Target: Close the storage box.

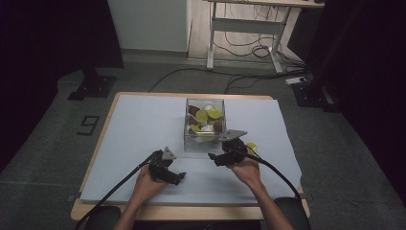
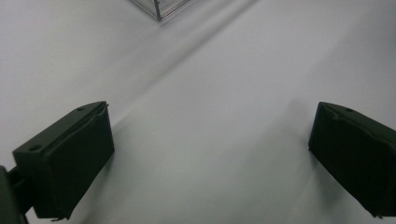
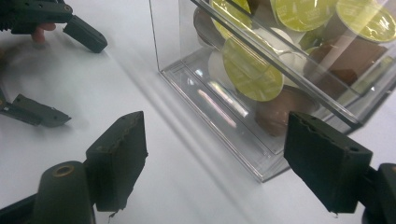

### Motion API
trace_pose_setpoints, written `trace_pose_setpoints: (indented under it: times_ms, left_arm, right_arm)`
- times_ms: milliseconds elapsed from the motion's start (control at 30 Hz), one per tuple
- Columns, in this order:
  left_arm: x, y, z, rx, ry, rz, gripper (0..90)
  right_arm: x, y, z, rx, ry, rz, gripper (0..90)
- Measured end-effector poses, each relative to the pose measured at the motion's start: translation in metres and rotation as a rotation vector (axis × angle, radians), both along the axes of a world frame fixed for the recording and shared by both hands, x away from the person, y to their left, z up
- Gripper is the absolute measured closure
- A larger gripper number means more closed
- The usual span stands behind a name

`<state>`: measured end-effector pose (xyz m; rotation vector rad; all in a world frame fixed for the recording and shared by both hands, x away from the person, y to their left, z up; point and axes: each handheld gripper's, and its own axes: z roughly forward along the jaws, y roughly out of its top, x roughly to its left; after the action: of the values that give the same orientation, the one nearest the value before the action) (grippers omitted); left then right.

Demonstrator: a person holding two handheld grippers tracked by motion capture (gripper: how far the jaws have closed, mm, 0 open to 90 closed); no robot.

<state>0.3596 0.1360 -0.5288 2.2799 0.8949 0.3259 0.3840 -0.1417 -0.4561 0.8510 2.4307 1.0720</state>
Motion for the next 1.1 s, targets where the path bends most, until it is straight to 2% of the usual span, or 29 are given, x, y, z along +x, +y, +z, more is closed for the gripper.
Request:
trace_pose_setpoints:
  times_ms: [433, 567, 1100]
  left_arm:
    - [0.0, 0.0, 0.0, 0.0, 0.0, 0.0, 0.0]
    - [0.0, 0.0, 0.0, 0.0, 0.0, 0.0, 0.0]
    - [0.0, 0.0, 0.0, 0.0, 0.0, 0.001, 0.0]
  right_arm:
    - [-0.007, -0.019, 0.004, -0.009, 0.006, -0.025, 20.4]
    - [-0.007, -0.031, 0.005, 0.005, 0.007, -0.052, 19.8]
    - [-0.008, -0.061, 0.007, 0.003, 0.02, -0.141, 14.2]
